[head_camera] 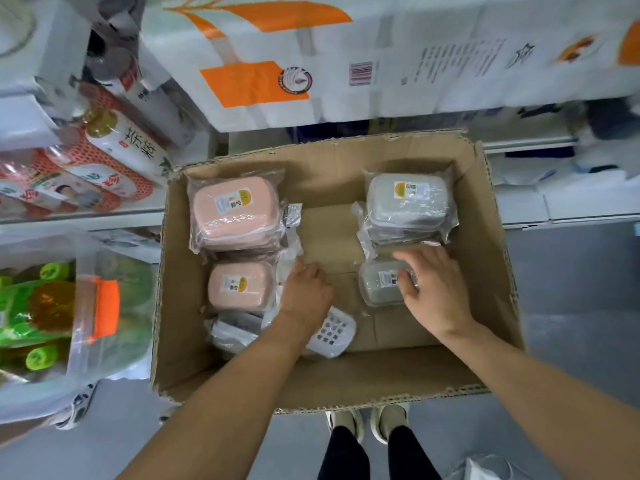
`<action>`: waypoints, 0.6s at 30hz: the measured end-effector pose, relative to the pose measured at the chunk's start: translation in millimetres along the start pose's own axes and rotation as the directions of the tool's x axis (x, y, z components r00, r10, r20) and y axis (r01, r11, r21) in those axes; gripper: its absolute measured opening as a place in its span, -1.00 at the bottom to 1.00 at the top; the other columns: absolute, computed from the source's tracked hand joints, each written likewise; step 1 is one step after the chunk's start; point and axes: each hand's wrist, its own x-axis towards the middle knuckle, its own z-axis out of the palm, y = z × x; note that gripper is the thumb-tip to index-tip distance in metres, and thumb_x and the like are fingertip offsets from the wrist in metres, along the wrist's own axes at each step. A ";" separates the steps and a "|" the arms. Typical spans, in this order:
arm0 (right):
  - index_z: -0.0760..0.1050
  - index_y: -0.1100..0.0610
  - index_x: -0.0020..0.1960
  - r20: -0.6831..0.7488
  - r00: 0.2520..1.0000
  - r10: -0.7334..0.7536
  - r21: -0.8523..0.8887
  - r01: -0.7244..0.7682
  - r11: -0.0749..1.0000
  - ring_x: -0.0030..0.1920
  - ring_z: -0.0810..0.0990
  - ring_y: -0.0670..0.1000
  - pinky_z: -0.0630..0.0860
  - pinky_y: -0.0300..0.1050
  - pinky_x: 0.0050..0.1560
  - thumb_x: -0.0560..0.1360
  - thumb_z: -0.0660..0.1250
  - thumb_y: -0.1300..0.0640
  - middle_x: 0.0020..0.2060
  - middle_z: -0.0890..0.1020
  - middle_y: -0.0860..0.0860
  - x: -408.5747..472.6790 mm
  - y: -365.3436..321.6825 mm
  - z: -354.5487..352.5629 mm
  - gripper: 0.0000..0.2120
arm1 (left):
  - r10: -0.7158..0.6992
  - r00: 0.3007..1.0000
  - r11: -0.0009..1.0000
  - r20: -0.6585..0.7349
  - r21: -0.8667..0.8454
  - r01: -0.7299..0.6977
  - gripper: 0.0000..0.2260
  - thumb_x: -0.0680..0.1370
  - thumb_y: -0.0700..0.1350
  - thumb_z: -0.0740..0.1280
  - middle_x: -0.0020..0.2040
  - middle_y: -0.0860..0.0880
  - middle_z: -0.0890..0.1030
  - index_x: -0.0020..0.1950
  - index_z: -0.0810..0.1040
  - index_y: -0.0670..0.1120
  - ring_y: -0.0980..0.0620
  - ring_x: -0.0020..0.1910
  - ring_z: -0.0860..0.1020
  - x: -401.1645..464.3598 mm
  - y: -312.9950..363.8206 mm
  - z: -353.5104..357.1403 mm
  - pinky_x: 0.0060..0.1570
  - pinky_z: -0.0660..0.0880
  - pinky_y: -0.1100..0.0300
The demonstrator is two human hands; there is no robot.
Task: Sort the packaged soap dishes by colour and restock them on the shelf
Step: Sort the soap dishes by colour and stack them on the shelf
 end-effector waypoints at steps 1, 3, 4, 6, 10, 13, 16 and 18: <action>0.57 0.07 0.15 0.066 0.998 0.023 0.132 -0.032 0.991 0.03 0.57 0.06 0.53 0.00 -0.01 0.49 0.37 0.18 0.01 0.63 0.03 0.9 -3.7 0.2 -0.76 | 0.009 0.998 0.999 -0.057 -0.052 -0.012 -0.69 0.51 -0.19 0.32 0.29 -0.11 0.48 0.25 0.58 -0.04 -0.14 0.36 0.34 -5.5 -2.5 -2.0 0.43 0.05 -0.08; 0.59 0.08 0.12 0.288 0.955 0.076 0.379 -0.186 0.906 -0.06 0.60 -0.04 0.52 -0.14 0.01 0.52 0.37 0.12 -0.03 0.66 0.01 6.2 -11.3 0.1 -0.82 | 0.012 0.965 0.981 -0.260 -0.182 -0.061 -0.71 0.39 -0.15 0.46 0.11 -0.08 0.54 0.11 0.61 -0.03 -0.12 0.16 0.50 -19.5 -8.7 -3.7 0.21 0.18 0.00; 0.59 0.11 0.13 0.427 0.901 0.073 0.467 -0.289 0.836 -0.05 0.60 -0.06 0.48 -0.26 0.03 0.52 0.39 0.08 -0.02 0.66 0.02 9.7 -17.8 -2.8 -0.80 | -0.001 0.931 0.966 -0.366 -0.242 -0.094 -0.69 0.31 -0.13 0.52 0.01 -0.06 0.56 0.03 0.61 -0.03 -0.11 0.03 0.53 -25.1 -10.9 -0.8 0.07 0.22 0.03; 0.59 0.05 0.17 0.670 0.738 0.081 0.529 -0.552 0.644 0.04 0.59 -0.08 0.42 -0.30 0.10 0.45 0.42 -0.13 0.02 0.66 -0.04 17.1 -26.9 -9.3 -0.63 | -0.054 0.820 0.932 -0.569 -0.323 -0.162 -0.71 0.31 -0.14 0.49 -0.05 -0.07 0.54 -0.01 0.54 -0.05 -0.12 -0.08 0.50 -33.6 -11.5 6.8 -0.05 0.27 0.04; 0.53 0.14 0.21 0.963 0.269 0.005 0.238 -0.860 0.452 -0.03 0.61 0.14 0.57 0.04 -0.03 0.16 0.58 -0.27 -0.01 0.63 0.14 23.3 -24.3 -13.4 -0.23 | -0.102 0.669 0.902 -0.737 -0.352 -0.250 -0.81 0.43 -0.24 0.28 -0.06 -0.09 0.54 0.01 0.42 -0.07 -0.11 -0.08 0.46 -48.6 0.7 1.9 -0.05 0.29 0.08; 0.52 0.11 0.22 0.963 0.270 0.012 0.216 -0.794 0.568 -0.06 0.60 0.14 0.49 -0.07 -0.13 0.15 0.55 -0.23 -0.02 0.62 0.13 20.4 -23.9 -17.9 -0.26 | -0.103 0.693 0.873 -0.714 -0.398 -0.280 -0.81 0.46 -0.14 0.28 -0.03 -0.06 0.54 0.05 0.40 -0.06 -0.08 -0.05 0.47 -57.1 7.5 1.9 -0.01 0.30 0.11; 0.40 -0.14 0.31 0.787 0.615 0.049 0.385 -0.552 0.739 0.10 0.54 -0.10 0.44 -0.23 0.04 0.32 0.53 -0.10 0.17 0.54 -0.11 22.1 -15.6 -23.9 -0.40 | -0.151 0.833 0.827 -0.532 -0.530 -0.188 -0.69 0.47 0.08 0.38 0.03 -0.03 0.52 0.09 0.39 -0.02 -0.02 0.02 0.46 -70.3 -2.8 15.2 0.02 0.38 0.11; 0.25 -0.17 0.40 0.577 0.817 -0.001 0.351 -0.246 0.903 0.21 0.43 -0.12 0.43 -0.14 0.18 0.27 0.53 -0.11 0.24 0.43 -0.14 23.7 -4.1 -28.3 -0.22 | -0.179 0.913 0.795 -0.367 -0.601 -0.086 -0.76 0.46 0.00 0.42 0.00 0.03 0.54 0.06 0.46 0.02 -0.02 0.00 0.53 -79.4 -19.5 25.3 -0.07 0.40 0.15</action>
